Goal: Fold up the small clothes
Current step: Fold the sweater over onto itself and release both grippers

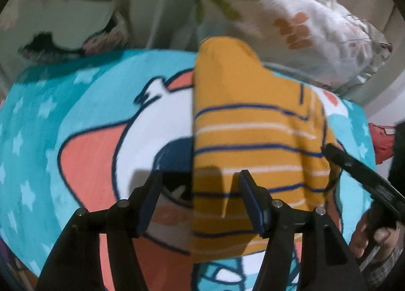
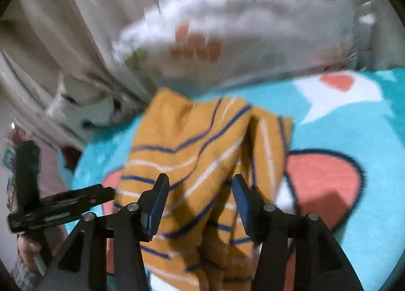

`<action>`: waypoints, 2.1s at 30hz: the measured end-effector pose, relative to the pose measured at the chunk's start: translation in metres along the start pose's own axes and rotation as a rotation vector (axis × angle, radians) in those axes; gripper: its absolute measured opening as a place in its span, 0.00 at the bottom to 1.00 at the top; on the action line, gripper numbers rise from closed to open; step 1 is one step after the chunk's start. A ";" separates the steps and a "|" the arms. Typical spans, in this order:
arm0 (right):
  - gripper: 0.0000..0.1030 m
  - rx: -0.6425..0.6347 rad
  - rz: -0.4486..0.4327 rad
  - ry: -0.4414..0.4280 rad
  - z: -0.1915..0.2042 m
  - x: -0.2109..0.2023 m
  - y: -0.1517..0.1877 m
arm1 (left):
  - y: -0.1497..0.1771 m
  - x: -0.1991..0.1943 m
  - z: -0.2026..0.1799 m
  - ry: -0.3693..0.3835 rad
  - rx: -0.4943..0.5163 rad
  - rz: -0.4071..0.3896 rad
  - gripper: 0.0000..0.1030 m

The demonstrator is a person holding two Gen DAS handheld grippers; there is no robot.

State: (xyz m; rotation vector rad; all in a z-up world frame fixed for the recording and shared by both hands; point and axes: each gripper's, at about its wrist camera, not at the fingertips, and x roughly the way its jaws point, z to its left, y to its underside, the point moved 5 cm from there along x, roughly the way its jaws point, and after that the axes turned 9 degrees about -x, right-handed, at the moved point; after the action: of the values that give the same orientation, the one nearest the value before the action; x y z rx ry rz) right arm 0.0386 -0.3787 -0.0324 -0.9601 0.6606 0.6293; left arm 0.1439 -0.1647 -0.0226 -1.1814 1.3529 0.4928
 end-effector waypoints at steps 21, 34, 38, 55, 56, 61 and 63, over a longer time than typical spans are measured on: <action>0.39 0.029 -0.118 0.305 -0.013 -0.045 -0.040 | 0.006 0.025 0.031 0.078 -0.088 0.056 0.77; 0.51 0.104 0.032 -0.187 0.084 0.096 -0.075 | 0.022 -0.018 0.083 0.059 -0.122 0.002 0.77; 0.00 0.239 0.085 -0.087 0.043 0.137 -0.059 | 0.021 -0.029 0.109 0.039 -0.143 -0.023 0.77; 0.29 0.429 0.071 -0.369 0.104 0.088 0.049 | 0.001 -0.026 0.129 0.077 -0.104 -0.014 0.77; 0.29 0.431 0.082 -0.357 0.103 0.083 0.058 | 0.001 -0.025 0.127 0.084 -0.097 -0.010 0.77; 0.29 0.469 0.115 -0.255 0.077 0.053 0.096 | -0.002 -0.023 0.120 0.104 -0.056 -0.005 0.77; 0.30 0.500 0.093 -0.232 0.074 0.043 0.103 | -0.003 -0.024 0.118 0.106 -0.034 -0.015 0.77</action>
State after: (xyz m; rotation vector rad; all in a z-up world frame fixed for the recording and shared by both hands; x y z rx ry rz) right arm 0.0069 -0.2606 -0.0874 -0.3876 0.6168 0.6070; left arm 0.1972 -0.0568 -0.0229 -1.2600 1.4295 0.4489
